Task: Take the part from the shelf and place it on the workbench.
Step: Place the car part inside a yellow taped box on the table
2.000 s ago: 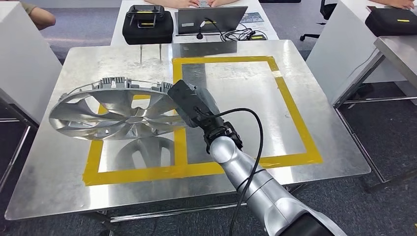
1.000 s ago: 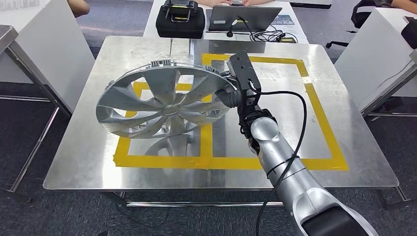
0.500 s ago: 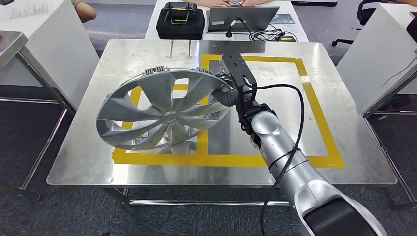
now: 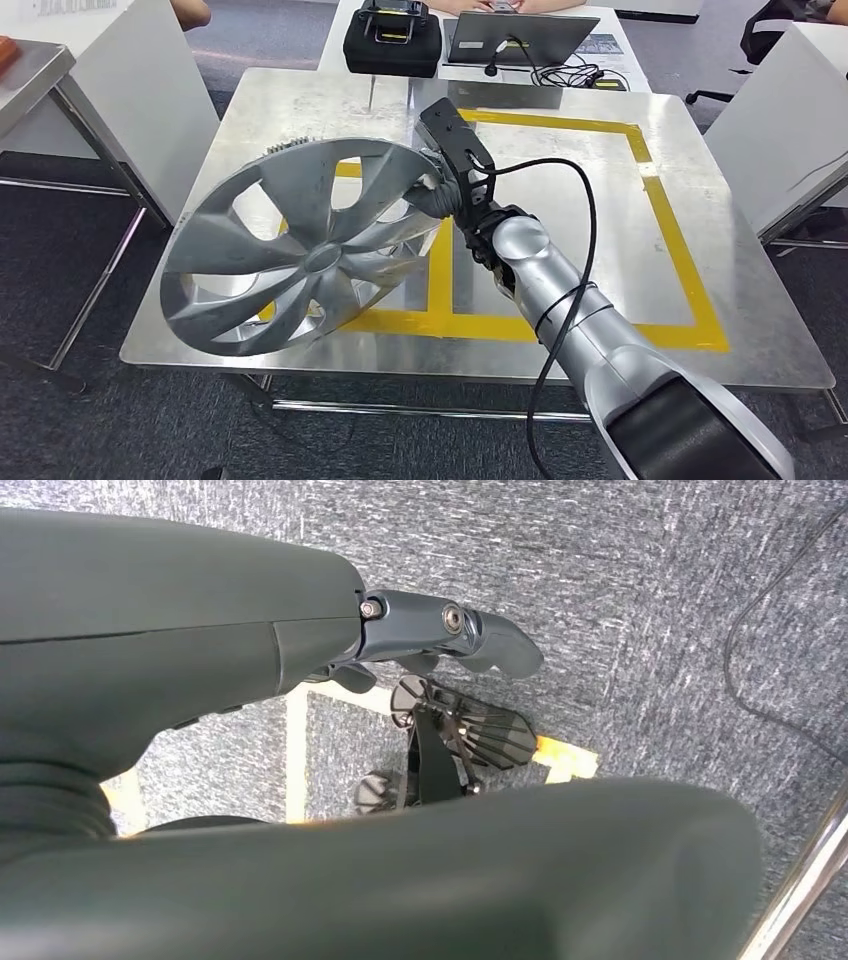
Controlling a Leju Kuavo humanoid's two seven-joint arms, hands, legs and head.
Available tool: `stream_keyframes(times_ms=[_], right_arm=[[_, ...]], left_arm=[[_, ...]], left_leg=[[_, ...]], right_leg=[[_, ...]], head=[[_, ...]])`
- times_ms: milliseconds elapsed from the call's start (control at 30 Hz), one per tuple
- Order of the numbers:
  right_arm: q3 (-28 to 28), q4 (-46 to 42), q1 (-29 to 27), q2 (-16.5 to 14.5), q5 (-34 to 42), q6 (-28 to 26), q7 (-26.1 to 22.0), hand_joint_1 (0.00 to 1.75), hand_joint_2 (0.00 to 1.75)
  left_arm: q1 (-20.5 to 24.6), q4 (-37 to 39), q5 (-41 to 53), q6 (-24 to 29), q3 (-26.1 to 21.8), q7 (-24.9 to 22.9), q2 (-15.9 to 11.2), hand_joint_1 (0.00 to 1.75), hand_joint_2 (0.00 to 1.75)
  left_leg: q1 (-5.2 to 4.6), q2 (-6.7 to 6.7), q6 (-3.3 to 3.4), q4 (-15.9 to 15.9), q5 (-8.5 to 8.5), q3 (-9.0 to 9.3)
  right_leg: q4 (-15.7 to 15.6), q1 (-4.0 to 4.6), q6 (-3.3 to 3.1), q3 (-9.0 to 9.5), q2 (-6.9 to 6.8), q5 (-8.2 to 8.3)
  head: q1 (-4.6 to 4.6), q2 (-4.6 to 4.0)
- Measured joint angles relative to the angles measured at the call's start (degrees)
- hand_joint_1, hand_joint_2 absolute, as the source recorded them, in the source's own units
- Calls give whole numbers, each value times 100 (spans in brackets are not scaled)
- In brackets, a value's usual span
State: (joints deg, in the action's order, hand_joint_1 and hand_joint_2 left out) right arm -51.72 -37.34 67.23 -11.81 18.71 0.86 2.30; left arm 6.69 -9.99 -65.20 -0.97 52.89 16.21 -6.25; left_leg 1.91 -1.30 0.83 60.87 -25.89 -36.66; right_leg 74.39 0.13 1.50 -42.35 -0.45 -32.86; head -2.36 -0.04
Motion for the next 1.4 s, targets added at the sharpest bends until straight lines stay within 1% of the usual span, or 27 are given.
stream_keyframes(times_ms=[33,67,100,167,233,300,367,400,467,500,533,567,600,667,733,800,867,900,967,1033,1067,1100,1167,1233,1300,1367,1400], right_arm=[[-26,56,6,-14,-50,-79,-34,175,175],[-52,107,18,-33,-113,-138,-53,175,175],[-78,154,37,-56,-179,-177,-60,175,175],[-129,239,101,-129,-303,-205,-60,175,175],[-186,322,172,-213,-402,-202,-48,175,175],[-244,405,209,-279,-495,-191,-35,175,175],[-281,492,219,-361,-590,-197,-58,175,175],[-297,534,226,-409,-635,-230,-98,175,175],[-323,607,228,-491,-711,-381,-209,175,175],[-330,638,217,-509,-743,-477,-267,175,175],[-333,665,205,-522,-771,-561,-315,175,175],[-334,692,197,-533,-802,-637,-356,175,175],[-334,715,195,-543,-844,-704,-397,175,175],[-316,739,210,-562,-957,-884,-465,175,175],[-253,750,242,-563,-1063,-1060,-514,175,175],[-179,756,268,-552,-1121,-1157,-530,175,175],[-109,760,289,-531,-1152,-1211,-511,175,175],[-66,757,307,-511,-1165,-1226,-486,175,175],[41,727,345,-440,-1190,-1231,-402,175,175],[165,660,361,-336,-1199,-1203,-295,175,175],[226,621,363,-285,-1193,-1177,-244,175,175],[295,580,369,-225,-1176,-1141,-194,175,175],[433,493,404,-124,-1114,-1043,-105,175,175],[552,421,466,-63,-993,-886,-16,175,175],[639,393,519,-13,-783,-648,113,175,175],[708,386,526,38,-558,-417,264,175,175],[730,384,524,55,-481,-337,322,175,175]], left_arm=[[-3,0,-5,-2,0,-1,0,0,0],[-4,0,-12,-4,0,-2,0,0,0],[-4,0,-20,-10,0,-4,1,0,0],[-1,-2,-37,-25,-1,-7,15,0,0],[5,-6,-54,-44,-2,-18,34,0,0],[9,-9,-72,-62,-2,-30,44,0,0],[-1,-8,-95,-80,-2,-34,48,0,0],[-3,-8,-107,-87,-2,-35,47,0,0],[-4,-7,-129,-93,-2,-33,40,0,0],[-6,-7,-138,-91,-3,-29,35,0,0],[-17,-6,-146,-90,-3,-26,28,0,0],[-31,-5,-152,-87,-4,-23,21,0,0],[-45,-3,-157,-84,-4,-20,14,0,0],[-48,-2,-163,-77,-4,-12,13,0,0],[-32,-4,-167,-71,-5,-3,22,0,0],[-32,-4,-168,-66,-7,1,29,0,0],[-42,-3,-171,-59,-9,3,32,0,0],[-45,-2,-174,-55,-12,4,31,0,0],[-49,0,-183,-47,-21,5,27,0,0],[-58,0,-196,-39,-32,2,25,0,0],[-64,0,-203,-34,-35,0,23,0,0],[-68,0,-212,-29,-39,-1,21,0,0],[-75,-2,-222,-21,-44,-2,33,0,0],[-75,-4,-226,-18,-57,-17,45,0,0],[-63,-7,-156,-2,-68,-238,78,0,0],[-58,-9,10,22,-45,-761,145,0,0],[-60,-9,87,39,-21,-1006,176,0,0]], left_leg=[[-9,-3,2,0,1,-1],[-24,-6,3,0,1,2],[-42,-9,4,-1,1,10],[-60,-7,-1,-26,12,22],[-35,7,-41,-72,51,10],[-20,12,-104,-128,92,12],[-32,31,-137,-61,33,-31],[-40,43,-150,119,-72,-121],[-32,65,-182,769,-370,-432],[-27,71,-205,1078,-468,-587],[-20,80,-228,1247,-484,-675],[-10,92,-249,1221,-408,-667],[6,108,-270,979,-252,-544],[29,126,-307,333,-40,-172],[27,108,-239,54,-30,1],[21,85,-128,74,-21,-25],[28,82,-77,76,-3,-36],[36,81,-56,74,6,-41],[33,74,-30,72,18,-62],[20,59,-18,72,27,-79],[8,48,-13,72,30,-80],[-10,34,-8,72,34,-79],[-39,16,2,61,49,-79],[-26,29,-26,29,86,-100],[2,61,-88,-27,135,-110],[-6,85,-131,-43,135,-119],[-17,90,-147,53,64,-163]], right_leg=[[121,4,-16,-54,1,6],[11,13,-52,1,4,120],[-282,29,-105,141,9,301],[-1040,82,-274,522,21,595],[-1440,140,-392,733,27,670],[-1571,163,-429,801,26,714],[-1778,135,-421,919,2,805],[-1878,113,-412,974,-10,849],[-1927,96,-395,993,-23,872],[-1912,93,-390,981,-28,868],[-1886,88,-377,966,-32,858],[-1849,78,-358,948,-30,841],[-1790,62,-328,926,-23,814],[-1615,44,-237,852,-8,723],[-1454,56,-163,761,-3,652],[-1400,61,-133,711,0,649],[-1289,43,-80,626,5,569],[-1107,26,-45,530,7,454],[-433,-2,9,216,10,130],[154,-9,9,-49,11,-43],[181,-3,-18,-58,12,9],[-16,12,-67,38,14,152],[-787,81,-255,413,12,489],[-1324,164,-418,679,0,636],[-1449,209,-469,723,-3,663],[-1669,172,-462,832,-8,767],[-1788,149,-453,899,-15,824]], head=[[-23,0],[-49,0],[-73,0],[-83,0],[-70,0],[-80,0],[-69,0],[-43,0],[41,0],[73,0],[96,0],[113,0],[131,0],[186,0],[212,0],[176,0],[133,0],[110,0],[54,0],[14,0],[-7,0],[-32,0],[-79,0],[-80,0],[-81,0],[-96,0],[-79,0]])
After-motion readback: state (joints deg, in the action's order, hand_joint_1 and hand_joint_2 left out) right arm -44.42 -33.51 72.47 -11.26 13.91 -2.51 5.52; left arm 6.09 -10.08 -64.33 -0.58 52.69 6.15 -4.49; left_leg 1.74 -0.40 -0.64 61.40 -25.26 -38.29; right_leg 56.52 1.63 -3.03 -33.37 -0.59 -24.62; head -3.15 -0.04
